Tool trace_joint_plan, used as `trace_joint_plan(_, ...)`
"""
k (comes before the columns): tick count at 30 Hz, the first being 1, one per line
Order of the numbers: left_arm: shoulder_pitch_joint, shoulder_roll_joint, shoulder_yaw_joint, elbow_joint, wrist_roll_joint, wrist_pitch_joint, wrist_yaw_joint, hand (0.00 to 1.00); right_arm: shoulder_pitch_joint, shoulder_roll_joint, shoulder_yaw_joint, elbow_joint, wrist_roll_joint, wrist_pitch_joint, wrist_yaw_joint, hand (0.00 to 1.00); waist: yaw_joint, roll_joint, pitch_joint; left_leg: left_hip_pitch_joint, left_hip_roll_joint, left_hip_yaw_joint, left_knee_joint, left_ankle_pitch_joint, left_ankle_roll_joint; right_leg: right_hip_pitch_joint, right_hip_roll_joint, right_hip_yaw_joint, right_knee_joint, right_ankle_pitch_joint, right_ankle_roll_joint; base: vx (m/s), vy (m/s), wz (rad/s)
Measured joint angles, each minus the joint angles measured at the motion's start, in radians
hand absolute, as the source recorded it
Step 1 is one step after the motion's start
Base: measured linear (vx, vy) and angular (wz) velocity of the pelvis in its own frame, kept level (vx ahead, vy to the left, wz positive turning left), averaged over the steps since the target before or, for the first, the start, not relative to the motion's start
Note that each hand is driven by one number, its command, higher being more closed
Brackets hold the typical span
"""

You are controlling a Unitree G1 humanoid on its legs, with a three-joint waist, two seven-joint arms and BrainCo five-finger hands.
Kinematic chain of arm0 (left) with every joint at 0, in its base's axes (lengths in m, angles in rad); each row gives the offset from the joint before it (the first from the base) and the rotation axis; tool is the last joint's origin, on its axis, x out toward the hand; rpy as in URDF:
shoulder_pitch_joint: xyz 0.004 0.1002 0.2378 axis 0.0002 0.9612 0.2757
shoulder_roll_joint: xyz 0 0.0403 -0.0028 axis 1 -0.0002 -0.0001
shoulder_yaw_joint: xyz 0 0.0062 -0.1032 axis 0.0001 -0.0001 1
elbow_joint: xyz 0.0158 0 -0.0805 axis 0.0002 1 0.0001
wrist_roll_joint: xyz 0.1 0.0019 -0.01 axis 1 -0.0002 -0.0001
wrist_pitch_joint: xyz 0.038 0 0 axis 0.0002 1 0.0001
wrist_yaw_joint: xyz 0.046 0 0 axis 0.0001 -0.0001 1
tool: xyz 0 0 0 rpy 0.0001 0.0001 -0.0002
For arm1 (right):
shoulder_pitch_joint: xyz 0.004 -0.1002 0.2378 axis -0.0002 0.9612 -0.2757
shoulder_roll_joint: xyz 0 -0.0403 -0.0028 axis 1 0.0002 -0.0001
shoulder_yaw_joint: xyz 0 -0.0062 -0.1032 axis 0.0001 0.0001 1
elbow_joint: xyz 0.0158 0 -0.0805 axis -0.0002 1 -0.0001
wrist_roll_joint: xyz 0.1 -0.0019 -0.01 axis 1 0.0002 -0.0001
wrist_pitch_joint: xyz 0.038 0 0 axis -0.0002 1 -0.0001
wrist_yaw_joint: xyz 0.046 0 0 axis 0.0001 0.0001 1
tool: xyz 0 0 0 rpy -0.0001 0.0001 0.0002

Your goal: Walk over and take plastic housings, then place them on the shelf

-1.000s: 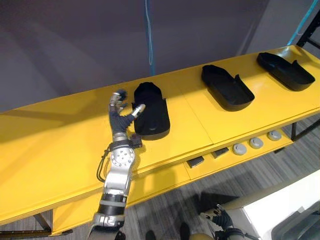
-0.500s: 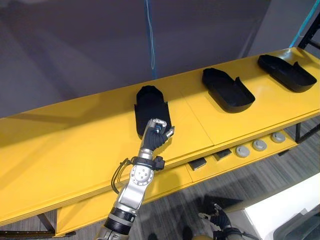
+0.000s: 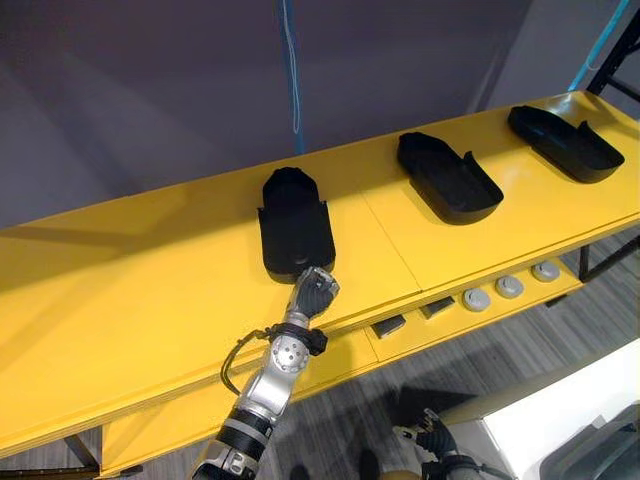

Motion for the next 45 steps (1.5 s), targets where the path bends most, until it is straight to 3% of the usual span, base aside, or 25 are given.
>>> trace_joint_plan(5,-0.067,0.024,0.050,0.049,0.006,0.018,0.021,1.00,-0.002,0.000,0.000,-0.001,0.000,0.000,-0.003,0.00,-0.020,-0.012,0.007,-0.008,0.000,0.011,0.000,0.000,0.000,-0.012,0.000,0.007,-0.005,0.011,0.003,-0.05,0.008,-0.08)
trace_joint_plan(16,-0.143,0.026,0.053,0.080,0.007,0.037,0.031,1.00,-0.008,0.001,-0.001,-0.005,0.000,0.000,-0.011,0.00,-0.023,-0.019,0.024,-0.019,-0.002,0.023,0.000,0.001,0.001,-0.027,-0.001,0.019,-0.006,0.018,0.003,-0.03,0.006,-0.04)
trace_joint_plan(21,-0.093,0.006,-0.040,-0.145,-0.004,0.022,0.031,1.00,-0.009,0.000,-0.001,-0.002,0.002,0.000,-0.017,0.00,-0.019,-0.017,0.028,-0.023,-0.005,0.017,0.000,0.001,0.001,-0.027,-0.004,0.018,-0.005,0.016,0.005,-0.01,0.004,0.02)
trace_joint_plan(24,-0.068,-0.025,-0.081,-0.284,-0.024,-0.020,0.023,1.00,-0.011,0.000,0.000,-0.002,0.004,0.000,-0.017,0.00,-0.017,-0.014,0.029,-0.023,-0.008,0.001,0.000,0.001,0.002,-0.022,-0.008,0.005,-0.005,0.013,0.007,-0.03,0.010,0.12)
trace_joint_plan(28,-0.029,-0.013,-0.053,-0.473,-0.032,-0.071,0.020,1.00,-0.009,-0.007,0.000,0.001,0.004,0.000,-0.016,0.00,0.001,-0.005,0.030,-0.013,-0.009,-0.006,0.000,0.001,0.002,-0.015,-0.009,0.000,0.005,0.004,0.009,-0.02,0.004,0.07)
trace_joint_plan(33,0.133,0.016,0.161,-0.737,-0.034,-0.101,0.058,1.00,-0.016,-0.025,0.000,0.028,0.002,0.000,-0.012,0.00,0.024,0.005,0.028,0.004,-0.010,-0.052,0.003,0.001,0.002,0.012,-0.012,-0.041,0.025,-0.023,0.005,-0.01,-0.015,0.27)
trace_joint_plan(37,0.330,0.024,0.391,-0.845,-0.078,-0.126,0.108,1.00,-0.020,-0.033,-0.003,0.067,-0.004,0.000,-0.002,0.00,0.078,0.006,0.026,0.014,-0.013,-0.099,0.007,0.001,0.001,0.034,-0.017,-0.087,0.045,-0.048,0.003,0.01,-0.017,0.33)
trace_joint_plan(41,0.547,-0.060,0.593,-0.880,-0.148,-0.133,0.156,1.00,-0.007,-0.025,-0.025,0.076,-0.025,0.000,0.006,0.00,0.117,0.005,0.006,0.021,-0.026,-0.162,0.013,0.001,0.002,0.053,-0.035,-0.149,0.084,-0.090,0.007,0.03,-0.005,0.47)
trace_joint_plan(45,0.710,-0.139,0.718,-0.865,-0.241,-0.137,0.174,1.00,0.007,0.000,-0.031,0.053,-0.040,0.000,0.006,0.00,0.160,-0.006,-0.020,0.024,-0.038,-0.205,0.024,-0.006,0.005,0.067,-0.057,-0.203,0.130,-0.131,0.014,0.02,0.004,0.40)
